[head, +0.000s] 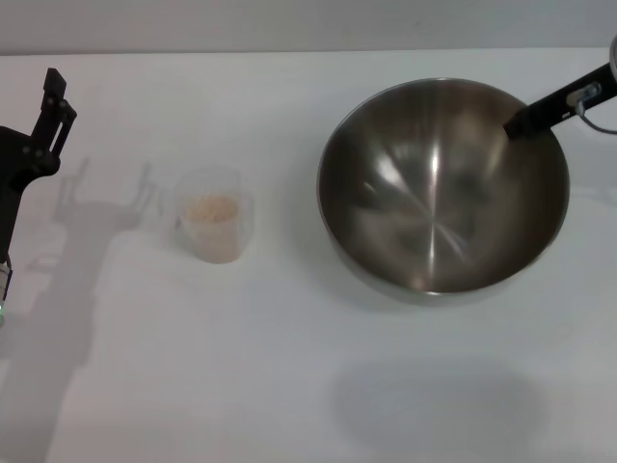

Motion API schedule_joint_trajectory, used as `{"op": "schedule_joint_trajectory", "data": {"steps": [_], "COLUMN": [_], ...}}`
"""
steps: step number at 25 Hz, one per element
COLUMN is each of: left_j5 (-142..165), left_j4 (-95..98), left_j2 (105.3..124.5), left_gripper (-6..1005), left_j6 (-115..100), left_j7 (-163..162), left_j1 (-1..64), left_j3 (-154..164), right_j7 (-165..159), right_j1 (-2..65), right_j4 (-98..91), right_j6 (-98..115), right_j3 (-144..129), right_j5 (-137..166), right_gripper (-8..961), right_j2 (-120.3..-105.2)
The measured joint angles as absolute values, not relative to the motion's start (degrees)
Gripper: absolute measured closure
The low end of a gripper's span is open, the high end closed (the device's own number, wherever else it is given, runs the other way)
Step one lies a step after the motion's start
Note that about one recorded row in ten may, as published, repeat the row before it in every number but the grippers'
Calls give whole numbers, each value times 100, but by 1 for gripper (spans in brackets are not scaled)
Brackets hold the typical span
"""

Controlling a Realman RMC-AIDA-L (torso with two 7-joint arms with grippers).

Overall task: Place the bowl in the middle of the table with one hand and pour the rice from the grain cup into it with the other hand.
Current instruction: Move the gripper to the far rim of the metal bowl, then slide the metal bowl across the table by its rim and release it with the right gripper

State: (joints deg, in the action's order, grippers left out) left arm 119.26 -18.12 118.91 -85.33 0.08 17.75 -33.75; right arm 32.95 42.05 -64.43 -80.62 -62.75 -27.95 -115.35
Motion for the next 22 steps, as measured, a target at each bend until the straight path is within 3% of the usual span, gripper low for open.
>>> {"op": "schedule_joint_trajectory", "data": {"steps": [9, 22], "left_j5": [11931, 11950], "left_j4": [-1833, -1829], "left_j2": [11891, 11891], "left_gripper": [260, 269], "left_j6": [-8562, -8562], "left_j7": [9, 14], "left_j1": [1775, 1794], "left_j3": [-3375, -3375], "right_j7": [3548, 3867], "right_j1": [3975, 3895], "right_j4": [-7146, -7085], "right_j6": [-8181, -8151], "right_j3": [-6254, -6302], "right_j5": [-2872, -3518], "right_gripper": [928, 929], "right_j2": [-11799, -11842]}}
